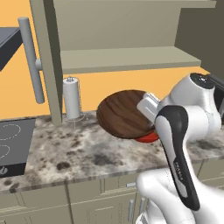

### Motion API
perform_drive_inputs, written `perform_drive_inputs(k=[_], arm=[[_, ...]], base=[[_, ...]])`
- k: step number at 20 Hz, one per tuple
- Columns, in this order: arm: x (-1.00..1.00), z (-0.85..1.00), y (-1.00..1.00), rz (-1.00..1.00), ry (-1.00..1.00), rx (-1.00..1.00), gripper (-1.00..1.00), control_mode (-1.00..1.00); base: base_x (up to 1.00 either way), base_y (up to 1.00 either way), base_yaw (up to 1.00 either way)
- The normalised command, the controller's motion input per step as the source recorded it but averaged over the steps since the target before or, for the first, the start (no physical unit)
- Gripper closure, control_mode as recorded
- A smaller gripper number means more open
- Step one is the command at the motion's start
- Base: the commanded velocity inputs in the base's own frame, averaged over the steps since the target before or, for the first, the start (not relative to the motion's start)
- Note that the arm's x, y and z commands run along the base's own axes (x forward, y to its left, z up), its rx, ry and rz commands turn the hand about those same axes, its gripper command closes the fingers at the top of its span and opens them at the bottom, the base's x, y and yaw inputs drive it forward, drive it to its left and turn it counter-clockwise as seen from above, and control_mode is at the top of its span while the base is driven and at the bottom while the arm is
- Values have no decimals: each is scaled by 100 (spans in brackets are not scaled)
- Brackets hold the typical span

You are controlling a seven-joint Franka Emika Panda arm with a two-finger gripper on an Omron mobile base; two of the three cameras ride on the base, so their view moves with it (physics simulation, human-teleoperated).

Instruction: Open the cabinet. Pick the bowls from the counter and place them in the cabinet. Then close the cabinet.

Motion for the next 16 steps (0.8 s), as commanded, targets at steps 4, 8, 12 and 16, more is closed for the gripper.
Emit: perform_drive_inputs(k=[4,8,12,16], arm=[[-1,34,-8,0,-8,15,100,-100],[0,30,-3,0,-15,16,100,-100],[0,26,0,0,-19,13,100,-100],[0,24,0,0,-20,9,100,-100]], base=[[0,0,0],[0,0,0],[0,0,0],[0,0,0]])
